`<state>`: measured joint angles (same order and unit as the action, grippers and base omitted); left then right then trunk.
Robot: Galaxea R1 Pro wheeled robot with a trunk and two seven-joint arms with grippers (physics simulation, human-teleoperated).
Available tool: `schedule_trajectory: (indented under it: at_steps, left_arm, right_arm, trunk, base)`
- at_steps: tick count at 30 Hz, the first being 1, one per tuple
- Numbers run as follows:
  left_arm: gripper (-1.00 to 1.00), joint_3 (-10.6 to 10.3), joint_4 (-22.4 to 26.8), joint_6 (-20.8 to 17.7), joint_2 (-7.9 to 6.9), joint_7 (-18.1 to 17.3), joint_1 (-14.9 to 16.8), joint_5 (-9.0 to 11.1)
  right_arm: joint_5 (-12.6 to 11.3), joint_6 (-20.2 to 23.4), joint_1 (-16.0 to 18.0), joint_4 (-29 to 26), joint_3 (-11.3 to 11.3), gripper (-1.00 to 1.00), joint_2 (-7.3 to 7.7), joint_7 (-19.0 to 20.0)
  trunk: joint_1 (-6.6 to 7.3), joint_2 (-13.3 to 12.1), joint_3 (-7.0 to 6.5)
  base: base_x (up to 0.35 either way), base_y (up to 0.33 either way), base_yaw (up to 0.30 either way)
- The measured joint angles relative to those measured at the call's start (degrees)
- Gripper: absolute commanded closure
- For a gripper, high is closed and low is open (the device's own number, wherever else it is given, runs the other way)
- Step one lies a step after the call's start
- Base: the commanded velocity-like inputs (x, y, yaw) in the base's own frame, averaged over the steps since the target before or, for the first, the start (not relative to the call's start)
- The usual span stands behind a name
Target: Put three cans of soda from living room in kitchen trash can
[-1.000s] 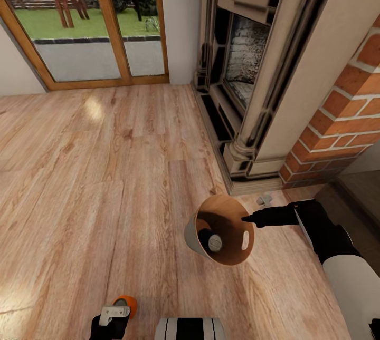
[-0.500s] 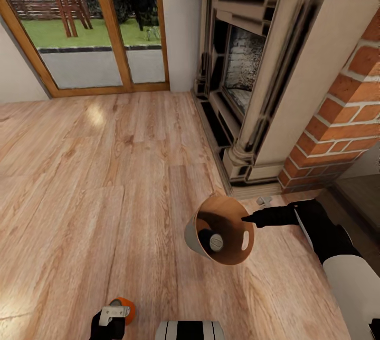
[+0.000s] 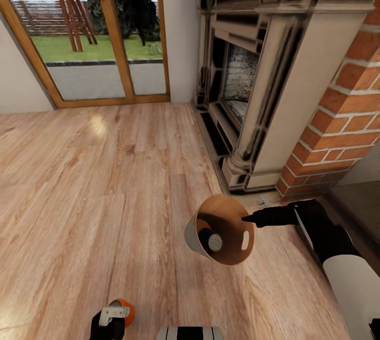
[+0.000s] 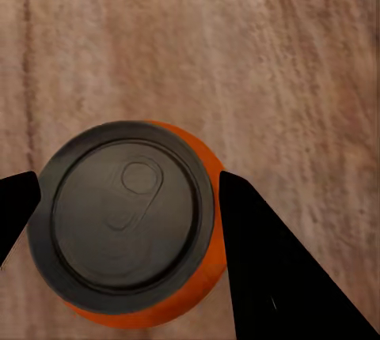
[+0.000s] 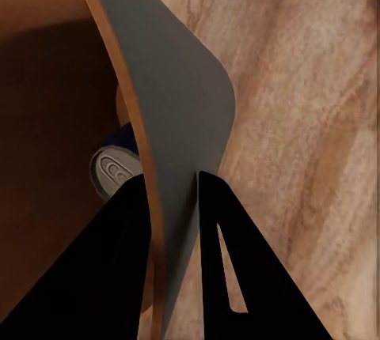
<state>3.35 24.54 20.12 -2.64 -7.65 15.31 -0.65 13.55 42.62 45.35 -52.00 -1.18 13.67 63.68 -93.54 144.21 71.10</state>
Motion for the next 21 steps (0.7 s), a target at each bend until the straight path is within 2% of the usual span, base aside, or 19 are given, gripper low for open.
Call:
schedule_trajectory:
  at_steps: [14, 18, 21]
  left_arm:
    - [1.00, 0.0, 0.0, 0.0, 0.00, 0.0, 0.0, 0.0]
    - [1.00, 0.2, -0.9, 1.2, -0.54, 0.5, -0.8, -0.3]
    - [1.00, 0.2, -0.9, 2.0, -0.54, 0.5, -0.8, -0.3]
  right_arm:
    - [0.0, 0.0, 0.0, 0.0, 0.0, 1.00, -0.02, 0.0]
    - [2.2, -1.4, 0.5, -1.1, 1.5, 1.00, 1.20, 0.5]
    - [4.2, -2.8, 0.5, -2.0, 1.8, 1.00, 1.21, 0.9]
  trunk:
    - [0.36, -0.2, -3.10]
    - [0.36, -0.2, -3.09]
    - [0.36, -0.2, -3.10]
  base:
    - [0.000, 0.000, 0.000]
    - [0.000, 0.000, 0.000]
    - [0.000, 0.000, 0.000]
